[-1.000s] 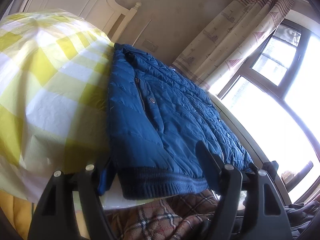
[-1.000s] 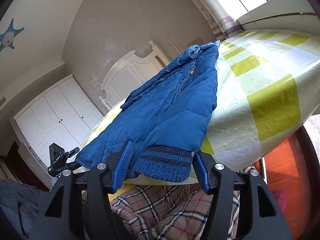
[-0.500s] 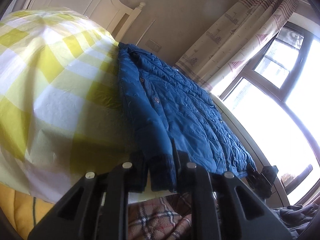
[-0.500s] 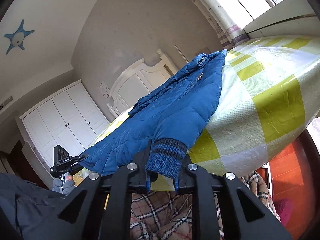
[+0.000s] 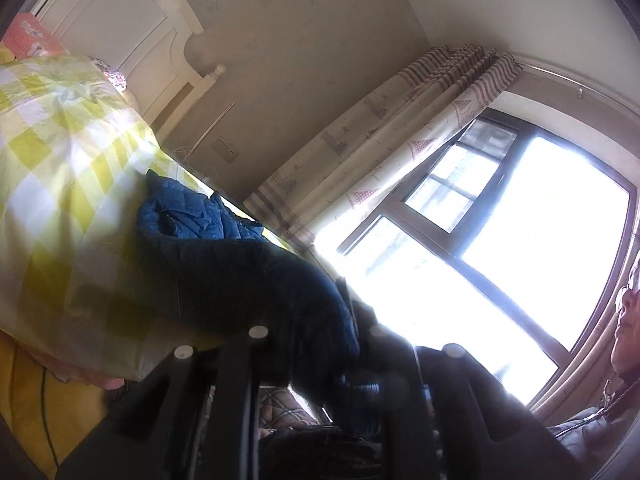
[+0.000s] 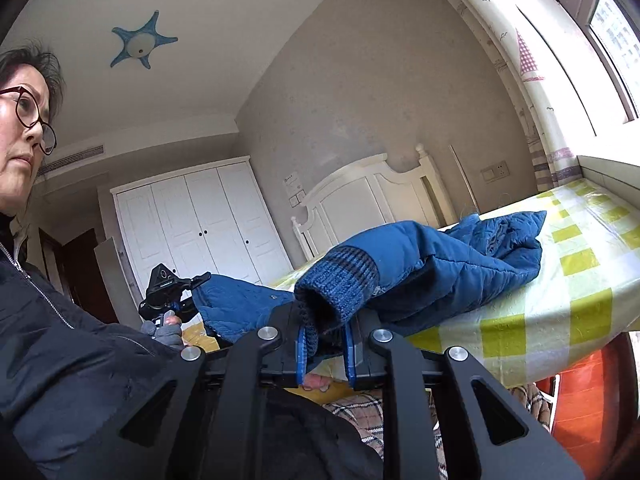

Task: Fold large clothes
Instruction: 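Lay the hem over the collar end and lower both tools onto the jacket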

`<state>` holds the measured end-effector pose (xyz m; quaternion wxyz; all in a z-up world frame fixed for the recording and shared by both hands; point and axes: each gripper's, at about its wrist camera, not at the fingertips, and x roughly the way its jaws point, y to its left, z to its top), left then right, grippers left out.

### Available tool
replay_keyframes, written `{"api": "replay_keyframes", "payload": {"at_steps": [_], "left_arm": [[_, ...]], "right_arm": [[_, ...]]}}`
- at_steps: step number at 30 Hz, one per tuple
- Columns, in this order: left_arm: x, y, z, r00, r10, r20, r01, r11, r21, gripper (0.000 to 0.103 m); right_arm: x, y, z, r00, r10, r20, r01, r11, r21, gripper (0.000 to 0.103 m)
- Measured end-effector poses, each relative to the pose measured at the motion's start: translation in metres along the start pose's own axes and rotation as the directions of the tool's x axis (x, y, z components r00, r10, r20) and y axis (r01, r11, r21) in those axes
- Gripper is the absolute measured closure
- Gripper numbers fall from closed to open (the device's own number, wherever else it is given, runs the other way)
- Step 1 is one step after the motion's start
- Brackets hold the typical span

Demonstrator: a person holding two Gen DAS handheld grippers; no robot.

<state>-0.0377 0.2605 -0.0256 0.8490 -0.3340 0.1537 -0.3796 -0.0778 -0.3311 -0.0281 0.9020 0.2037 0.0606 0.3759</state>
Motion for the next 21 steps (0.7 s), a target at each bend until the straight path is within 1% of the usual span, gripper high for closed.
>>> {"api": "replay_keyframes", "payload": {"at_steps": [2,3,4,6,7,9,10,11,12,13,14,15,16,17,18,19,20,21], "left_arm": [[-0.001,-0.009,0.017,0.997,-0.069,0.035,0.070,0.997,-0.017,0.086],[0.004,-0.010,0.029,0.994,-0.094,0.049,0.096,0.995,-0.033,0.084],[0.014,-0.007,0.042,0.993,-0.104,0.056,0.107,0.993,-0.056,0.083],[0.047,0.006,0.072,0.994,-0.088,0.066,0.096,0.987,-0.127,0.080],[0.069,0.016,0.088,0.996,-0.068,0.064,0.077,0.984,-0.158,0.079],[0.119,0.040,0.117,0.999,0.007,0.050,0.004,0.977,-0.215,0.076],[0.146,0.055,0.129,0.998,0.054,0.039,-0.043,0.970,-0.238,0.075],[0.172,0.074,0.140,0.993,0.112,0.023,-0.102,0.962,-0.252,0.071],[0.195,0.094,0.146,0.986,0.165,0.004,-0.157,0.946,-0.284,0.064],[0.217,0.118,0.148,0.976,0.217,-0.024,-0.212,0.918,-0.334,0.057],[0.233,0.142,0.150,0.958,0.283,-0.055,-0.282,0.880,-0.383,0.047],[0.241,0.162,0.149,0.934,0.350,-0.073,-0.346,0.835,-0.427,0.045],[0.240,0.184,0.150,0.925,0.374,-0.073,-0.363,0.806,-0.468,0.045],[0.237,0.199,0.149,0.924,0.377,-0.065,-0.357,0.790,-0.498,0.043],[0.232,0.208,0.149,0.920,0.387,-0.058,-0.361,0.782,-0.508,0.039],[0.224,0.216,0.151,0.911,0.410,-0.055,-0.382,0.783,-0.491,0.036],[0.218,0.218,0.155,0.897,0.438,-0.059,-0.415,0.790,-0.452,0.032],[0.215,0.218,0.160,0.882,0.466,-0.070,-0.454,0.799,-0.394,0.032]], "right_arm": [[0.002,0.007,0.021,0.999,0.016,0.052,-0.015,1.000,-0.025,0.087],[0.007,0.005,0.034,0.997,0.015,0.072,-0.013,1.000,-0.026,0.087],[0.016,-0.001,0.049,0.997,0.006,0.083,-0.005,1.000,-0.011,0.087],[0.045,-0.021,0.079,0.996,-0.033,0.077,0.030,0.999,0.036,0.087],[0.064,-0.035,0.093,0.996,-0.065,0.068,0.060,0.996,0.069,0.087],[0.110,-0.072,0.120,0.989,-0.143,0.029,0.137,0.980,0.143,0.087],[0.135,-0.091,0.129,0.981,-0.193,-0.006,0.191,0.967,0.167,0.086],[0.160,-0.112,0.135,0.963,-0.265,-0.050,0.270,0.946,0.181,0.086],[0.183,-0.137,0.136,0.938,-0.329,-0.109,0.345,0.913,0.217,0.086],[0.204,-0.166,0.131,0.919,-0.350,-0.182,0.390,0.877,0.280,0.078],[0.223,-0.196,0.123,0.895,-0.358,-0.267,0.436,0.832,0.343,0.065],[0.234,-0.223,0.112,0.860,-0.378,-0.341,0.495,0.778,0.386,0.058],[0.238,-0.239,0.105,0.834,-0.407,-0.372,0.539,0.742,0.398,0.057],[0.237,-0.248,0.098,0.831,-0.416,-0.370,0.546,0.735,0.401,0.057],[0.233,-0.255,0.095,0.844,-0.404,-0.353,0.527,0.747,0.405,0.057],[0.228,-0.259,0.095,0.853,-0.400,-0.336,0.513,0.758,0.403,0.053],[0.222,-0.262,0.096,0.854,-0.406,-0.326,0.512,0.765,0.390,0.051],[0.216,-0.265,0.099,0.849,-0.418,-0.323,0.519,0.773,0.365,0.050]]}}
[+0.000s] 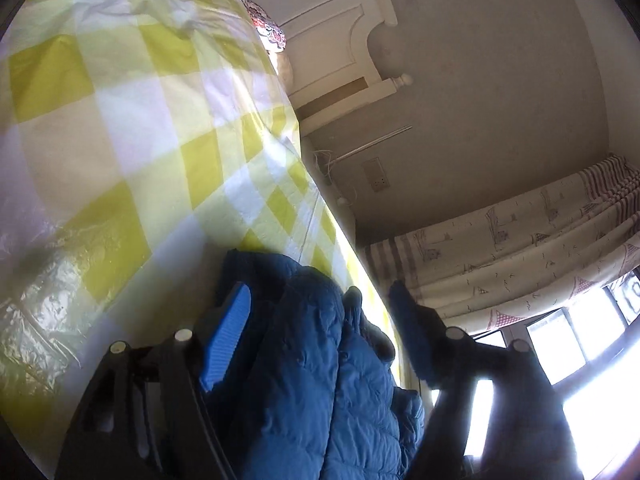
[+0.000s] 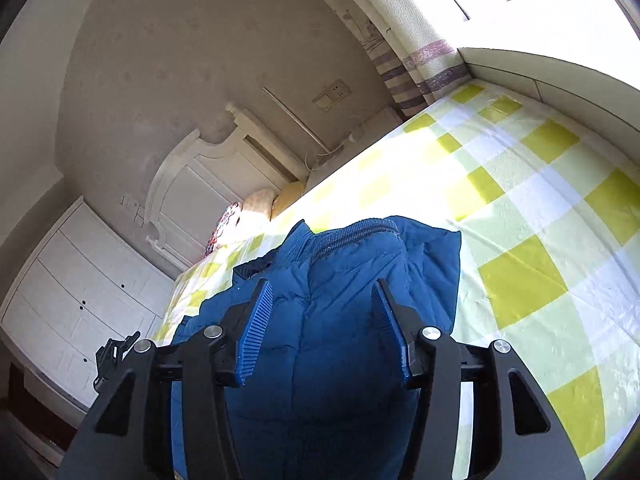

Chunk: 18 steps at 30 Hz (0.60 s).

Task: Fold large clothes
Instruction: 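Lay the hem over the collar end and lower both tools onto the jacket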

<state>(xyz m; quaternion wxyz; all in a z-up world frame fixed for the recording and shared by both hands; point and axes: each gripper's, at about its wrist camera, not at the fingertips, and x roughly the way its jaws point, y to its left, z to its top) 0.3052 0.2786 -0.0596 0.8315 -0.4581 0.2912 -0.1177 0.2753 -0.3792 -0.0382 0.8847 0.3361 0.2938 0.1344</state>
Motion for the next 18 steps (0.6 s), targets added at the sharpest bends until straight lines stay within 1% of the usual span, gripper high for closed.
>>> {"api": "replay_keyframes", "payload": {"at_steps": [1,2,3,4,5,6,7,8,9,10,12,14,17,18], "left_arm": [[-0.001,-0.003,0.004,0.999,0.032,-0.008,-0.031,0.997,0.070,0.031],[-0.001,-0.008,0.008,0.998,0.063,-0.024,-0.059,0.988,0.144,0.030],[0.002,-0.014,0.010,0.995,0.093,-0.047,-0.081,0.972,0.223,0.028],[0.006,-0.022,0.009,0.990,0.119,-0.073,-0.092,0.949,0.300,0.026],[0.012,-0.030,0.007,0.985,0.138,-0.107,-0.088,0.922,0.378,0.021],[0.019,-0.038,0.001,0.977,0.154,-0.144,-0.073,0.889,0.452,0.019],[0.025,-0.045,-0.005,0.971,0.170,-0.166,-0.062,0.856,0.514,0.018],[0.035,-0.053,-0.011,0.966,0.186,-0.180,-0.053,0.824,0.565,0.016],[0.042,-0.059,-0.016,0.959,0.195,-0.203,-0.036,0.800,0.599,0.012],[0.050,-0.060,-0.021,0.952,0.201,-0.232,-0.015,0.785,0.620,0.012],[0.070,-0.067,-0.026,0.938,0.226,-0.262,-0.006,0.768,0.641,0.012],[0.087,-0.071,-0.029,0.919,0.252,-0.304,0.013,0.750,0.662,0.012],[0.111,-0.073,-0.029,0.892,0.310,-0.328,0.016,0.705,0.709,0.012],[0.116,-0.073,-0.029,0.887,0.326,-0.327,0.013,0.691,0.723,0.012]], "right_arm": [[-0.002,-0.003,0.004,1.000,-0.019,0.004,0.019,0.999,-0.035,0.050],[-0.003,-0.004,0.010,0.999,-0.045,0.001,0.045,0.996,-0.081,0.050],[-0.001,-0.005,0.013,0.998,-0.067,-0.012,0.065,0.990,-0.122,0.050],[0.004,-0.005,0.017,0.996,-0.082,-0.036,0.075,0.985,-0.157,0.050],[0.009,-0.004,0.019,0.994,-0.088,-0.064,0.075,0.979,-0.187,0.048],[0.015,-0.002,0.019,0.991,-0.093,-0.092,0.071,0.974,-0.216,0.045],[0.021,0.000,0.018,0.988,-0.100,-0.119,0.069,0.967,-0.246,0.037],[0.029,0.003,0.018,0.984,-0.113,-0.139,0.071,0.959,-0.274,0.033],[0.037,0.004,0.017,0.980,-0.120,-0.157,0.068,0.951,-0.301,0.033],[0.042,0.007,0.015,0.977,-0.118,-0.175,0.056,0.945,-0.322,0.033],[0.052,0.009,0.016,0.973,-0.116,-0.198,0.043,0.939,-0.340,0.033],[0.059,0.008,0.019,0.970,-0.111,-0.216,0.033,0.942,-0.334,0.033],[0.063,0.006,0.020,0.964,-0.100,-0.244,0.014,0.943,-0.331,0.031],[0.065,0.005,0.020,0.962,-0.101,-0.255,0.010,0.943,-0.333,0.030]]}}
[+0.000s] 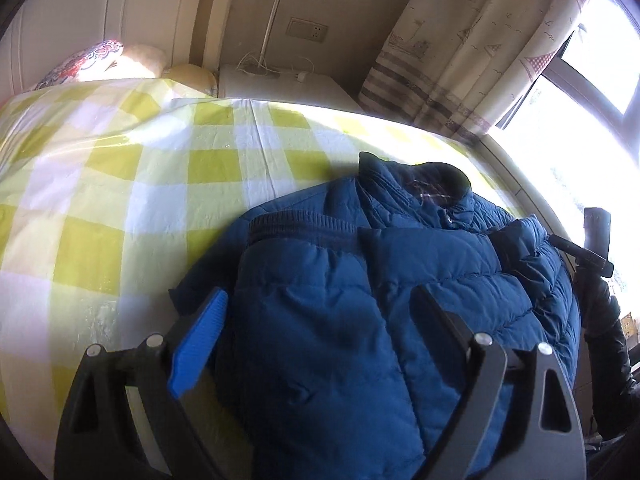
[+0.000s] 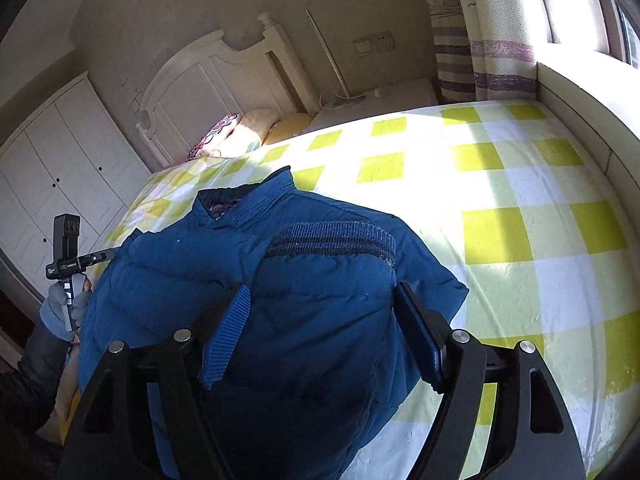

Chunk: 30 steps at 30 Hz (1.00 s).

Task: Fold large clothes
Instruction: 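Lay the hem over the collar end and lower both tools onto the jacket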

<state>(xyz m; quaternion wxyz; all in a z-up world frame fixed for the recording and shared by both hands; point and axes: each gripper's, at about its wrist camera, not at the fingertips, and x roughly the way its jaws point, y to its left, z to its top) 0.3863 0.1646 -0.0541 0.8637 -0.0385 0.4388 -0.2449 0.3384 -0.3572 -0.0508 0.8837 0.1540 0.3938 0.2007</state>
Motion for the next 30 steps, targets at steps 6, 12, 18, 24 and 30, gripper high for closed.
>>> {"api": "replay_keyframes", "payload": {"at_steps": [6,12,18,24,30], "left_arm": [[0.012,0.007,0.020,0.999,-0.037,-0.014,0.037,0.999,-0.009,0.014],[0.034,-0.005,0.020,0.998,0.004,-0.061,-0.001,0.998,0.057,0.015],[0.006,0.000,0.005,0.995,0.081,0.064,-0.081,0.997,0.008,0.085],[-0.102,-0.062,-0.003,0.920,0.143,0.364,-0.176,0.982,0.060,0.087],[-0.096,-0.057,0.101,0.880,0.271,0.389,-0.302,0.953,0.021,0.085]], "right_arm": [[0.011,-0.005,0.002,0.999,0.026,-0.038,-0.026,1.000,0.001,0.030],[0.013,-0.001,0.006,0.999,0.008,-0.046,-0.009,1.000,-0.021,0.032],[-0.010,0.029,-0.005,0.995,-0.073,0.062,0.082,0.985,-0.153,0.080],[-0.082,0.087,-0.005,0.955,-0.145,0.258,0.198,0.960,-0.196,0.090],[-0.076,0.088,0.102,0.924,-0.207,0.320,0.262,0.955,-0.140,0.090]]}}
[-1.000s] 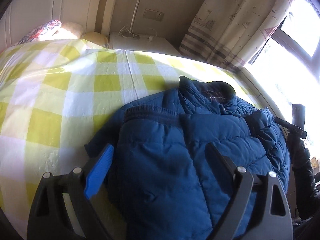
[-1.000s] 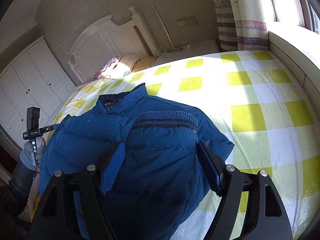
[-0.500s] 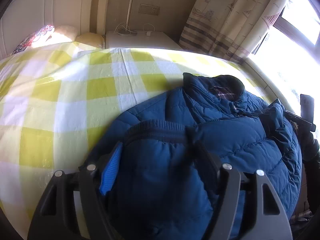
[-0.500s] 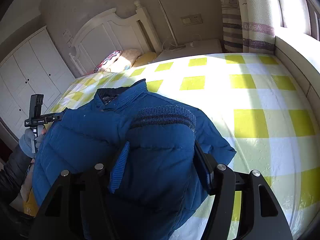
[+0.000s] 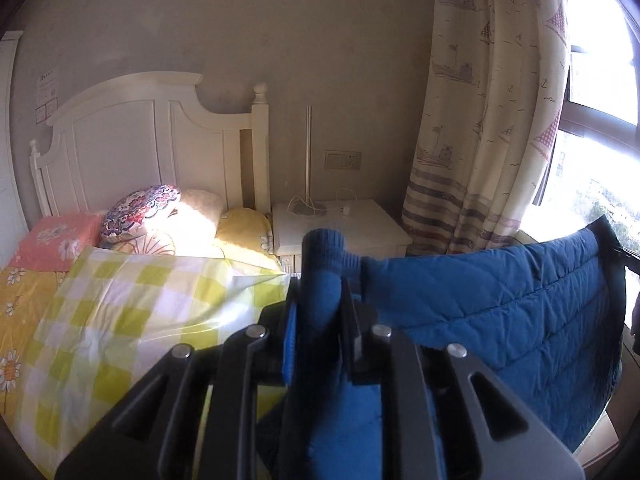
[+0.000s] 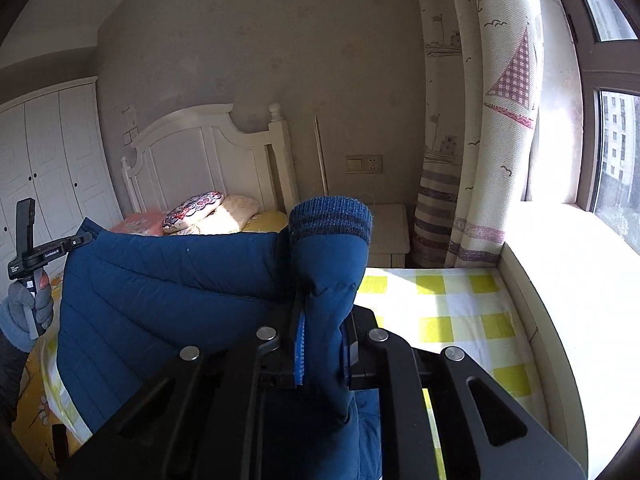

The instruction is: Fold large clothes

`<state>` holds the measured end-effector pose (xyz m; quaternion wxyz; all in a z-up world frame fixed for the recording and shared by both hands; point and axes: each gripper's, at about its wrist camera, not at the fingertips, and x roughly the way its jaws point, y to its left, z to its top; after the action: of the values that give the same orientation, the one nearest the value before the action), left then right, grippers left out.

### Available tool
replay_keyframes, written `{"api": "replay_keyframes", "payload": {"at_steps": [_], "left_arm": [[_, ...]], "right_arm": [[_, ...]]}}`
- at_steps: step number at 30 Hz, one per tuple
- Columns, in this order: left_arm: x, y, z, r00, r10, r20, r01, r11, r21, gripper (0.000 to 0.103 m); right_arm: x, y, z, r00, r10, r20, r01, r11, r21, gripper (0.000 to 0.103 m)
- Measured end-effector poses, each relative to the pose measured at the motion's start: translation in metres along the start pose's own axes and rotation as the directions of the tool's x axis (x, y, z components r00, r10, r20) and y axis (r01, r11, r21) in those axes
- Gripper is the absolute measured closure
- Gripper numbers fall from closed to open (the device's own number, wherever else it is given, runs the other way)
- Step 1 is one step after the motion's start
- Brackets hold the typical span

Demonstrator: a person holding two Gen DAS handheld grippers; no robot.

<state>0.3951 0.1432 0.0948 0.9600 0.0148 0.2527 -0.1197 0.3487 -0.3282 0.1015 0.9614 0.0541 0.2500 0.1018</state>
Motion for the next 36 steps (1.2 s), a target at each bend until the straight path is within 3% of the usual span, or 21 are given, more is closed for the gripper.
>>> {"api": "replay_keyframes", "payload": {"at_steps": [3,6,7,9,12,15,19,20,21,22,23,24,25,27,29,31,33,36], "left_arm": [[0.081,0.011,-0.020,0.980,0.017,-0.199,-0.030,0.998,-0.061,0.085],[0.154,0.012,-0.091,0.919,0.095,-0.382,-0.116,0.993,-0.032,0.080],[0.164,0.014,-0.108,0.913,0.100,-0.396,-0.127,0.991,-0.044,0.079],[0.157,0.022,-0.103,0.929,0.100,-0.357,-0.140,0.986,-0.088,0.079],[0.156,0.016,-0.099,0.927,0.144,-0.346,-0.163,0.986,-0.026,0.079],[0.143,0.005,-0.092,0.940,0.175,-0.292,-0.176,0.984,0.026,0.079],[0.166,0.009,-0.099,0.905,0.160,-0.394,-0.166,0.986,0.019,0.069],[0.168,0.011,-0.099,0.901,0.163,-0.402,-0.171,0.985,0.016,0.063],[0.168,0.013,-0.097,0.895,0.180,-0.408,-0.191,0.982,0.016,0.050],[0.167,0.015,-0.095,0.890,0.197,-0.410,-0.209,0.978,0.015,0.042],[0.163,0.017,-0.091,0.891,0.203,-0.406,-0.218,0.976,0.009,0.030],[0.152,0.018,-0.084,0.901,0.205,-0.381,-0.224,0.975,-0.004,0.028],[0.136,0.016,-0.076,0.919,0.217,-0.329,-0.236,0.971,-0.021,0.027],[0.103,0.007,-0.058,0.957,0.218,-0.190,-0.234,0.970,-0.066,0.007],[0.085,-0.016,-0.043,0.976,0.188,-0.110,-0.196,0.979,-0.064,0.003],[0.093,-0.050,-0.033,0.973,0.173,-0.151,-0.172,0.985,0.021,0.003],[0.111,-0.078,-0.035,0.956,0.200,-0.213,-0.182,0.978,0.103,0.003],[0.136,-0.098,-0.047,0.938,0.195,-0.285,-0.166,0.978,0.123,0.003]], "right_arm": [[0.081,-0.017,-0.014,0.980,-0.050,-0.194,0.063,0.996,0.063,0.090],[0.154,-0.032,-0.086,0.907,-0.091,-0.410,0.143,0.985,0.098,0.089],[0.162,-0.038,-0.103,0.911,-0.061,-0.409,0.132,0.980,0.147,0.087],[0.158,-0.045,-0.106,0.925,-0.057,-0.375,0.134,0.974,0.182,0.088],[0.157,-0.043,-0.100,0.925,-0.087,-0.369,0.151,0.978,0.148,0.088],[0.141,-0.045,-0.090,0.949,-0.084,-0.304,0.142,0.975,0.172,0.088],[0.154,-0.058,-0.110,0.933,-0.026,-0.358,0.132,0.953,0.274,0.087],[0.154,-0.061,-0.111,0.933,-0.007,-0.359,0.123,0.945,0.301,0.087],[0.154,-0.062,-0.110,0.930,0.000,-0.366,0.122,0.942,0.311,0.087],[0.152,-0.059,-0.107,0.925,-0.006,-0.381,0.129,0.945,0.299,0.079],[0.149,-0.054,-0.102,0.916,-0.035,-0.400,0.154,0.951,0.268,0.053],[0.142,-0.049,-0.096,0.909,-0.086,-0.408,0.194,0.954,0.230,0.045],[0.131,-0.043,-0.087,0.915,-0.127,-0.382,0.218,0.955,0.203,0.038],[0.110,-0.024,-0.064,0.948,-0.146,-0.282,0.198,0.966,0.165,0.035],[0.109,0.007,-0.044,0.962,-0.136,-0.238,0.161,0.983,0.090,0.035],[0.124,0.046,-0.032,0.967,-0.091,-0.238,0.092,0.996,-0.006,0.035],[0.148,0.083,-0.026,0.960,-0.081,-0.267,0.055,0.993,-0.101,0.035],[0.183,0.119,-0.032,0.939,-0.053,-0.341,-0.009,0.984,-0.178,0.036]]}}
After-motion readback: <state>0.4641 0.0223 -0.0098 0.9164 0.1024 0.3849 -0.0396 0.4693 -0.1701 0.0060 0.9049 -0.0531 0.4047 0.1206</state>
